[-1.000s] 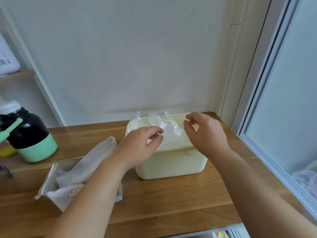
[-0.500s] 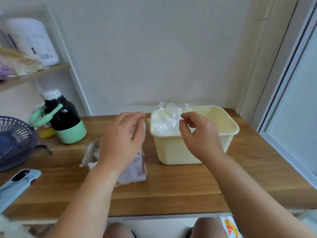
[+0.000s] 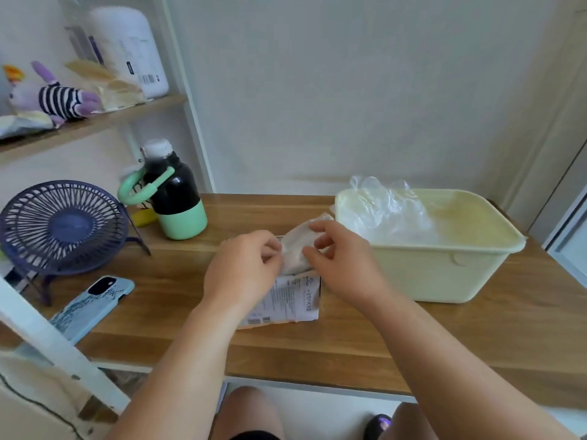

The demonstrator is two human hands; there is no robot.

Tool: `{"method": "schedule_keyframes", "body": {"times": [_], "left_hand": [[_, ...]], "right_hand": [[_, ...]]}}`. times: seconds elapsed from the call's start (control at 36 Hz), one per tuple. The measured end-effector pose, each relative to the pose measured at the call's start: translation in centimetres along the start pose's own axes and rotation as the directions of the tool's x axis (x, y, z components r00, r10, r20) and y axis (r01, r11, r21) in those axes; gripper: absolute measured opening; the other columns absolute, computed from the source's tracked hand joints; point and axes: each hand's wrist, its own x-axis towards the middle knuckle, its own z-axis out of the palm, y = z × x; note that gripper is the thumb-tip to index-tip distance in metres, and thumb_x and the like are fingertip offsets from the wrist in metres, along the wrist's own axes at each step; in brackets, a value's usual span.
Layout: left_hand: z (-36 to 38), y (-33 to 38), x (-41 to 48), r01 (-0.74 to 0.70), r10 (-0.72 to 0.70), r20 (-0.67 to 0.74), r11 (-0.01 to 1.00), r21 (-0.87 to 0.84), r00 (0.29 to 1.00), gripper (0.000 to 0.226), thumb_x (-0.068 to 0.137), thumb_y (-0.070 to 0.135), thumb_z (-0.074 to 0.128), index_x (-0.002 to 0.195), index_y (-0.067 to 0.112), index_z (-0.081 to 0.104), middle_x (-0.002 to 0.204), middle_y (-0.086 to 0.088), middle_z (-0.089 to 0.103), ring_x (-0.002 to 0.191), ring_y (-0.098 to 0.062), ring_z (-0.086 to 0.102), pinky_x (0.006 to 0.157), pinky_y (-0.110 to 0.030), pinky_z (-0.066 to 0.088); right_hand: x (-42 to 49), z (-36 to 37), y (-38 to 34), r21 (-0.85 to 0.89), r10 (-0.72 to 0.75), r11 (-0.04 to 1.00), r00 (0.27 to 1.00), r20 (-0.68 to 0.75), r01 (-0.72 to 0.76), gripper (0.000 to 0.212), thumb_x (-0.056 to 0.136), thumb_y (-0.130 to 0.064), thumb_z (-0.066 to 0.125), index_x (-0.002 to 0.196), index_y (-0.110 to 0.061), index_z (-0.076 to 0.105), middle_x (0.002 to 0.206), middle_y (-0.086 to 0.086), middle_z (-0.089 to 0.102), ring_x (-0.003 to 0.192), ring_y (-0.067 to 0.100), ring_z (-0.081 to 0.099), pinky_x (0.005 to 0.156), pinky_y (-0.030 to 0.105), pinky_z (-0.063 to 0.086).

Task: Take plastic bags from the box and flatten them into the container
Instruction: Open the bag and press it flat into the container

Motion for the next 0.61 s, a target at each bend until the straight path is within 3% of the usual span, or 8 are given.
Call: {"method": "schedule_keyframes", "body": {"times": [0.08, 0.14, 0.19, 0.28, 0.39, 0.5, 0.58, 0.61], "left_hand": [[-0.2, 0.2, 0.3, -0.086, 0.047, -0.153, 0.961, -0.261, 0.987, 0.017, 0.087, 0.019, 0.068, 0.092, 0.035, 0.064, 0.081, 0.022, 0.064, 0.081, 0.008, 0.061, 0.067, -0.006, 0.045], [-0.3, 0.8, 0.4, -0.159, 0.103, -0.147, 0.88, -0.448, 0.984, 0.024, 0.084, 0.015, 0.071, 0.089, 0.037, 0.064, 0.083, 0.019, 0.068, 0.086, 0.007, 0.062, 0.076, -0.009, 0.048], [-0.1, 1.3, 0.4, -0.197, 0.17, -0.102, 0.792, -0.578, 0.98, 0.03, 0.084, 0.011, 0.072, 0.098, 0.036, 0.064, 0.095, 0.019, 0.069, 0.095, 0.001, 0.064, 0.086, -0.021, 0.052], [0.4, 1.4, 0.4, -0.133, 0.153, -0.021, 0.768, -0.627, 0.988, 0.054, 0.079, 0.034, 0.074, 0.125, 0.043, 0.047, 0.121, 0.022, 0.057, 0.113, -0.001, 0.057, 0.092, -0.026, 0.051], [1.3, 1.1, 0.4, 0.005, 0.077, 0.203, 0.928, -0.373, 0.976, 0.097, 0.068, 0.058, 0.075, 0.147, 0.042, 0.02, 0.143, 0.026, 0.037, 0.126, -0.002, 0.046, 0.104, -0.037, 0.043], [1.7, 1.4, 0.4, -0.039, 0.106, 0.172, 0.934, -0.355, 0.979, 0.074, 0.073, 0.052, 0.075, 0.129, 0.057, 0.028, 0.132, 0.025, 0.046, 0.124, 0.0, 0.047, 0.094, -0.023, 0.042], [1.2, 3.0, 0.8, -0.077, 0.159, 0.14, 0.883, -0.463, 0.977, 0.072, 0.068, 0.059, 0.071, 0.13, 0.057, 0.035, 0.127, 0.041, 0.044, 0.123, 0.012, 0.041, 0.1, -0.019, 0.039], [0.8, 3.6, 0.8, -0.094, 0.197, 0.139, 0.841, -0.533, 0.971, 0.062, 0.071, 0.055, 0.07, 0.124, 0.059, 0.039, 0.12, 0.047, 0.046, 0.117, 0.019, 0.042, 0.095, -0.011, 0.038]], "right_hand": [[0.3, -0.4, 0.1, 0.081, 0.027, 0.996, 1.0, 0.006, -0.027, 0.055, 0.09, -0.027, 0.061, 0.138, -0.035, 0.036, 0.092, -0.014, 0.05, 0.076, 0.005, 0.053, 0.076, 0.024, 0.047], [0.8, -0.5, 0.2, 0.067, -0.011, 0.998, 0.999, 0.034, 0.009, 0.028, 0.09, -0.024, 0.06, 0.118, -0.027, 0.053, 0.083, -0.009, 0.053, 0.067, 0.006, 0.05, 0.067, 0.019, 0.043], [1.1, -0.9, 0.0, 0.062, -0.041, 0.997, 0.999, 0.016, 0.04, 0.009, 0.091, -0.018, 0.058, 0.09, -0.009, 0.06, 0.072, 0.002, 0.057, 0.06, 0.01, 0.046, 0.059, 0.024, 0.039], [1.6, -1.9, -0.7, 0.26, 0.006, 0.966, 0.999, -0.051, 0.008, 0.01, 0.089, -0.008, 0.055, 0.09, -0.002, 0.062, 0.072, 0.006, 0.058, 0.061, 0.014, 0.049, 0.059, 0.03, 0.041], [2.5, -4.2, -1.8, 0.731, 0.208, 0.682, 0.966, -0.157, -0.028, 0.01, 0.087, 0.001, 0.054, 0.08, -0.005, 0.059, 0.067, 0.003, 0.057, 0.055, 0.012, 0.05, 0.051, 0.024, 0.045], [3.1, -6.9, -2.0, 0.895, 0.221, 0.442, 0.96, -0.17, 0.057, 0.012, 0.091, -0.006, 0.052, 0.08, -0.01, 0.056, 0.071, 0.004, 0.056, 0.061, 0.016, 0.049, 0.053, 0.025, 0.043], [2.9, -8.2, -1.4, 0.945, 0.064, 0.327, 0.998, -0.012, -0.01, 0.005, 0.077, -0.013, 0.056, 0.082, -0.01, 0.057, 0.077, 0.006, 0.058, 0.071, 0.021, 0.054, 0.062, 0.028, 0.049], [2.8, -8.5, -1.2, 0.954, -0.004, 0.297, 0.999, 0.049, -0.045, 0.018, 0.067, -0.016, 0.064, 0.083, -0.011, 0.056, 0.082, 0.007, 0.059, 0.075, 0.023, 0.058, 0.066, 0.03, 0.052]]}}
